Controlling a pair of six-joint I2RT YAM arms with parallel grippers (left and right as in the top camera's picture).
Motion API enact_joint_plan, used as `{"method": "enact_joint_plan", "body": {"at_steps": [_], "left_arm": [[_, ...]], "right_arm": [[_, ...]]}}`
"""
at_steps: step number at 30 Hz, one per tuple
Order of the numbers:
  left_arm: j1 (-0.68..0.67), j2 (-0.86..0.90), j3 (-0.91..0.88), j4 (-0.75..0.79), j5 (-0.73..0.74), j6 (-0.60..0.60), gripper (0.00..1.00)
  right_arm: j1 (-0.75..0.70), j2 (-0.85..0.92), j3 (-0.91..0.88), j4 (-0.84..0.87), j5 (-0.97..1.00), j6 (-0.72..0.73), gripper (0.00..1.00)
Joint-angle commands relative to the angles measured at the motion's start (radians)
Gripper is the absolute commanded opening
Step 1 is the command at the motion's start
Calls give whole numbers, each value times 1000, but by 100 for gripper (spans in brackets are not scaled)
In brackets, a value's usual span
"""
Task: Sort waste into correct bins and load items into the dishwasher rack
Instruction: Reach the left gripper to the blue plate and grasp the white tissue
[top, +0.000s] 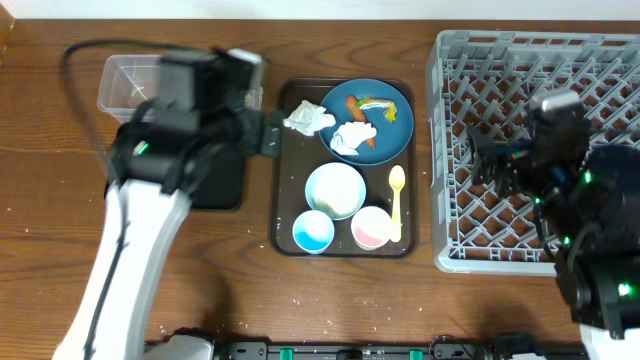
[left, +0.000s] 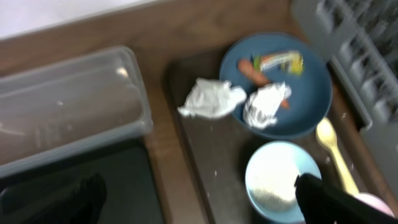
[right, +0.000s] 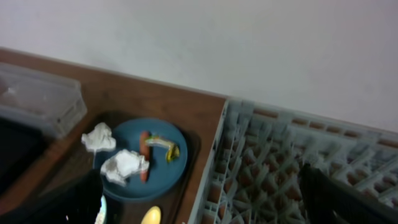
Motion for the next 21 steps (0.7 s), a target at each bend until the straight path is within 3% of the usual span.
{"method": "enact_joint_plan", "body": {"at_steps": [1, 5, 12, 21], "left_arm": [[-94, 105, 71, -52, -165, 37, 99], [-205, 201, 74, -15, -207, 39, 99], [-299, 348, 90, 171, -116, 35, 99], [-317, 715, 581, -42, -124, 68, 98]], "right_arm": [[-6, 56, 60, -33, -17, -10, 99], [-6, 85, 58, -50, -37, -9, 99], [-6, 80, 59, -52, -74, -9, 99], [-6, 51, 59, -75, -74, -9, 99]]}}
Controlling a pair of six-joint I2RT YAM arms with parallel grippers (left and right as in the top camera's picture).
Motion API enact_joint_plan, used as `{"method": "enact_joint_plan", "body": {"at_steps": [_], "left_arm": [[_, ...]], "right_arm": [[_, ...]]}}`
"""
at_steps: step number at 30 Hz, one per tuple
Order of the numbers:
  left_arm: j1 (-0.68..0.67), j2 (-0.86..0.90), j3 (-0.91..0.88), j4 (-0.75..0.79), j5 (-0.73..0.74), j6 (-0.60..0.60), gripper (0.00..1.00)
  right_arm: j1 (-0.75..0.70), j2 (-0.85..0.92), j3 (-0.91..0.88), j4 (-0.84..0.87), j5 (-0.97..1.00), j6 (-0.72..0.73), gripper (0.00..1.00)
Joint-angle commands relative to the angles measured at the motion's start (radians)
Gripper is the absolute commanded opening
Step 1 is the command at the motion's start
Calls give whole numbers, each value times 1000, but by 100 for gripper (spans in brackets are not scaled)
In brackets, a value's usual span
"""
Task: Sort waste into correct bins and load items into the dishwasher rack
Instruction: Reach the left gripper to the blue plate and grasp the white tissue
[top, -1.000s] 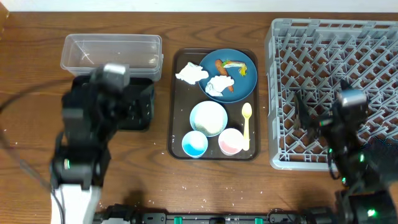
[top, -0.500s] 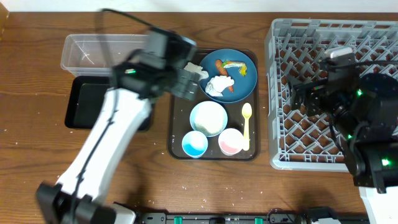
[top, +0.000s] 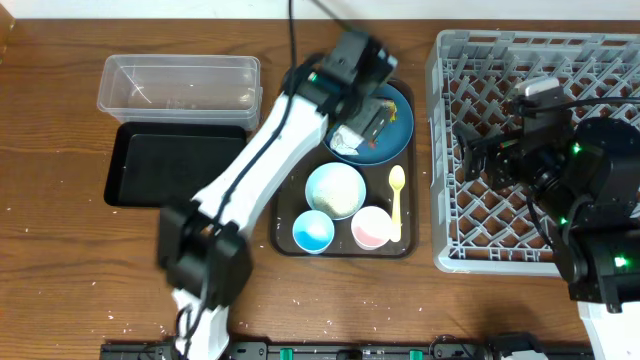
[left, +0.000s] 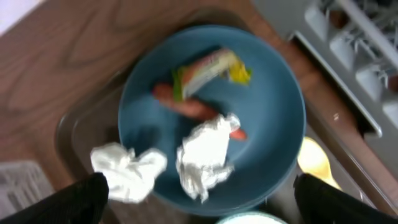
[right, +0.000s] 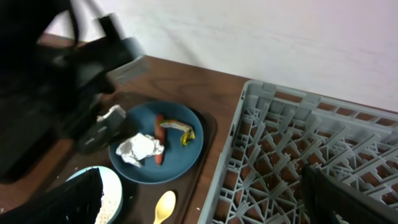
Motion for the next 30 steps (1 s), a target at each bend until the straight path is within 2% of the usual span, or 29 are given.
{"method": "enact_joint_plan", "body": {"at_steps": [1, 4, 10, 17, 19, 26, 30], "left_arm": [[5, 120, 156, -48, 3, 16, 98], [5, 183, 177, -67, 2, -50, 100], [24, 251, 177, -118, 4, -287, 86], [32, 312, 158, -141, 3, -279, 77], [34, 328, 157, -147, 4, -264, 69], [34, 358, 156, -149, 4, -219, 51], [34, 360, 156, -148, 4, -219, 31]], "right_arm": [[-6, -18, 19, -18, -11, -9, 99], [-6, -18, 19, -51, -11, -9, 99], [-6, -16, 19, -101, -11, -9, 99], [-6, -16, 19, -105, -11, -9, 99], [-6, -16, 19, -108, -11, -9, 99], [-6, -16, 19, -108, -11, -9, 99], [-6, -16, 19, -107, -11, -9, 99]]}}
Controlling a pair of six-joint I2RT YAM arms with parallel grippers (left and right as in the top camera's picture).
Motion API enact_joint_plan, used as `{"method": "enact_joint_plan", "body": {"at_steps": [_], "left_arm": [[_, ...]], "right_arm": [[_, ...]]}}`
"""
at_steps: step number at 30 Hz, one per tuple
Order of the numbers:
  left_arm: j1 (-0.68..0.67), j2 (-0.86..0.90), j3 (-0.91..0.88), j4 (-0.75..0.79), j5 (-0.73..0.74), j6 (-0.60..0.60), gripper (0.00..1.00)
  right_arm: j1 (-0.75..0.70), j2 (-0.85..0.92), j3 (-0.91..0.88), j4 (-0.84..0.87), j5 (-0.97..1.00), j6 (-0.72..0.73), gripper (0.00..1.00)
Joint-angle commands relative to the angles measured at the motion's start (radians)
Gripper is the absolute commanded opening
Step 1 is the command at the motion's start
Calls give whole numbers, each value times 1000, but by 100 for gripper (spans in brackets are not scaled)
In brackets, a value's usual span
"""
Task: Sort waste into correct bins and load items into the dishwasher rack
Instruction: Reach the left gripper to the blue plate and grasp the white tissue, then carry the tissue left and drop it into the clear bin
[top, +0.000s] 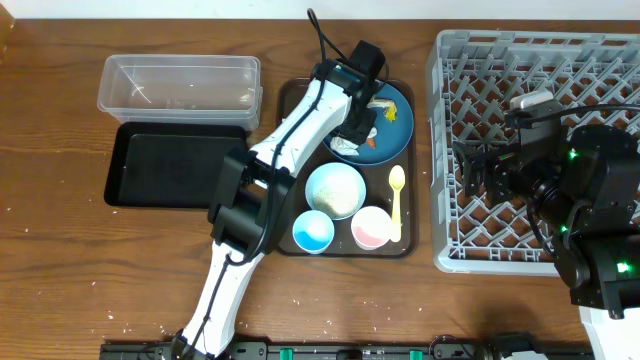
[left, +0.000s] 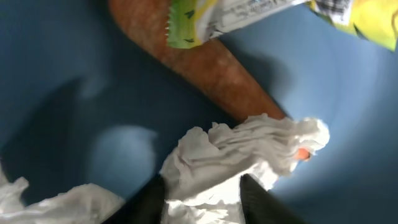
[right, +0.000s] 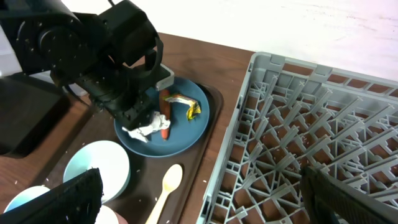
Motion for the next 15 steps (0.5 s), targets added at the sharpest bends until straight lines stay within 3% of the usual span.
{"method": "enact_joint_plan", "body": {"at_steps": [1, 3, 10, 15], "left_arm": [[5, 11, -4, -3, 3, 7, 25], [5, 11, -3, -3, 3, 7, 7], [54, -101, 32, -51, 3, 7, 6], [170, -273, 55, -79, 3, 6, 6]], "right_arm": [[-6, -5, 19, -2, -5, -9, 99], [-6, -5, 19, -3, -5, -9, 99], [-6, -5, 19, -3, -5, -9, 99], [-6, -5, 19, -3, -5, -9, 99]]}}
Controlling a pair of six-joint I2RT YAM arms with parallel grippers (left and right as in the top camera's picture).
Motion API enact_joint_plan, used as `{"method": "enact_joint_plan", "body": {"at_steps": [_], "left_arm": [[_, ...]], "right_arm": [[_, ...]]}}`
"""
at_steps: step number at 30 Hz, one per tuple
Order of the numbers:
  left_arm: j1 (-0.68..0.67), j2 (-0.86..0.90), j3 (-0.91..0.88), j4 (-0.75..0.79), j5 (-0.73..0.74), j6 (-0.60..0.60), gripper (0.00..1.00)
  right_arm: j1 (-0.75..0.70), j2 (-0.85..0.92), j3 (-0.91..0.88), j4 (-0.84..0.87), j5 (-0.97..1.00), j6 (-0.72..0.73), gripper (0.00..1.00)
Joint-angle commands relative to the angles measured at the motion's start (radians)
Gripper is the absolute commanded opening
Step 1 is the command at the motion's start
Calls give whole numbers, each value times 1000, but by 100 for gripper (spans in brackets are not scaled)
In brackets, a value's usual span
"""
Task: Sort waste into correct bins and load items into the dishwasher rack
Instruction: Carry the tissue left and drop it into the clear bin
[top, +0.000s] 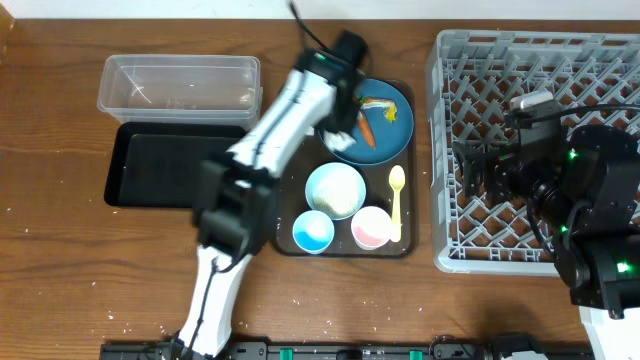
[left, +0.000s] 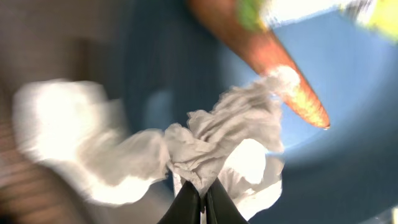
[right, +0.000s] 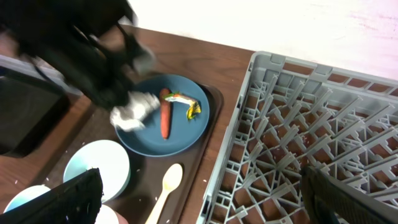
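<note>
My left gripper (left: 201, 200) is shut on a crumpled white napkin (left: 214, 143), held just above the left part of the blue plate (left: 348, 143). On that plate lie an orange carrot-like piece (left: 283, 74) and a yellow-green wrapper (right: 185, 102). A second white napkin (left: 56, 137) shows blurred to the left, off the plate. In the overhead view the left gripper (top: 335, 125) is blurred by motion. My right gripper (right: 199, 199) hangs open and holds nothing, over the left side of the grey dishwasher rack (top: 600, 60).
The brown tray (top: 290, 240) also carries a pale bowl (top: 334, 190), a blue cup (top: 313, 231), a pink cup (top: 371, 227) and a yellow spoon (top: 396, 200). A clear bin (top: 180, 85) and a black tray (top: 175, 165) stand at the left.
My left gripper, which stood open astride the napkin on the plate, has shut on it and now holds it raised, nearer the plate's left edge. The right arm has not moved.
My left gripper was first over the black tray and clear bin at the left. Then it was above the blue plate, then low with its fingers either side of the napkin there. Now it holds that napkin. My right gripper stayed open over the rack throughout.
</note>
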Motion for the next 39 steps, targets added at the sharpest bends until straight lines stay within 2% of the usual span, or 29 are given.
{"method": "enact_joint_plan", "body": {"at_steps": [1, 6, 13, 14, 15, 16, 19, 24, 31, 35, 39], "left_arm": [[110, -186, 54, 2, -8, 3, 6], [313, -233, 53, 64, -8, 3, 6], [495, -112, 50, 145, 14, 3, 6], [505, -95, 50, 145, 27, 3, 8], [513, -77, 50, 142, 34, 3, 14], [518, -65, 50, 138, 34, 3, 27], [521, -48, 50, 116, 34, 3, 41], [517, -87, 52, 85, 38, 2, 59], [421, -140, 52, 39, 128, 42, 61], [312, -96, 48, 60, 127, 124, 64], [237, -29, 46, 118, 127, 138, 65]], "right_arm": [[-6, -5, 19, -1, -5, -8, 99], [-6, -5, 19, -4, -5, -8, 99], [-6, -5, 19, -4, -5, -8, 99], [-6, -5, 19, -3, -5, -8, 99], [-6, -5, 19, -3, -5, -8, 99], [-6, -5, 19, -1, -5, -8, 99], [-6, -5, 19, 2, -5, -8, 99], [-6, -5, 19, 7, -5, -8, 99], [-6, -4, 19, 16, -5, -8, 99], [-6, -3, 19, 14, -5, -8, 99], [-6, -3, 19, 13, -5, -8, 99]]}}
